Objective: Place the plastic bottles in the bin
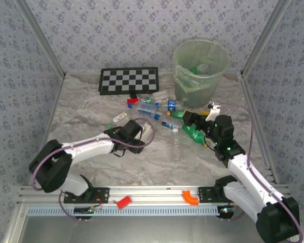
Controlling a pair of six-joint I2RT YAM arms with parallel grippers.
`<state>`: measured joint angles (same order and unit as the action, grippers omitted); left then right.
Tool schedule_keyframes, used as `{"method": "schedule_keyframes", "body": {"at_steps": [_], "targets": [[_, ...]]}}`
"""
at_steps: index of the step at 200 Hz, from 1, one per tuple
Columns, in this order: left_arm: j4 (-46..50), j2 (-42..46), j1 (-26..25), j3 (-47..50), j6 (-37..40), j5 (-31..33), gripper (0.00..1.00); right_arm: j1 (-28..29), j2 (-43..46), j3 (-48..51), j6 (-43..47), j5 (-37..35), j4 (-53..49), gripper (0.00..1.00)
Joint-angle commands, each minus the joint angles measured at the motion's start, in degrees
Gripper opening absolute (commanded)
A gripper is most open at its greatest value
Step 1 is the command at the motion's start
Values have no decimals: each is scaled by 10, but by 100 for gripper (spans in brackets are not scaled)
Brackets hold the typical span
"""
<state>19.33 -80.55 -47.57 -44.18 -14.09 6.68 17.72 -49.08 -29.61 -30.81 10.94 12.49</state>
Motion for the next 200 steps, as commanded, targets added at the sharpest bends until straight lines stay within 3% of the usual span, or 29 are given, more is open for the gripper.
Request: {"method": "schedule_keyframes", "body": {"at_steps": [1,40,82,168,200], "targets": [[-26,54,-16,6,-16,2,54,0,-21,-55,-48,95,21,100],[-46,139,-45,25,-16,23,53,47,-92,-142,-80,157,-43,94],[-58,210,-65,43,-8,36,53,132,-180,-233,-57,157,-123,92],[-57,278,-68,66,-12,38,52,170,-300,-302,-58,190,-162,90],[-56,279,-69,65,-9,38,52,171,-319,-305,-67,230,-143,83]]}}
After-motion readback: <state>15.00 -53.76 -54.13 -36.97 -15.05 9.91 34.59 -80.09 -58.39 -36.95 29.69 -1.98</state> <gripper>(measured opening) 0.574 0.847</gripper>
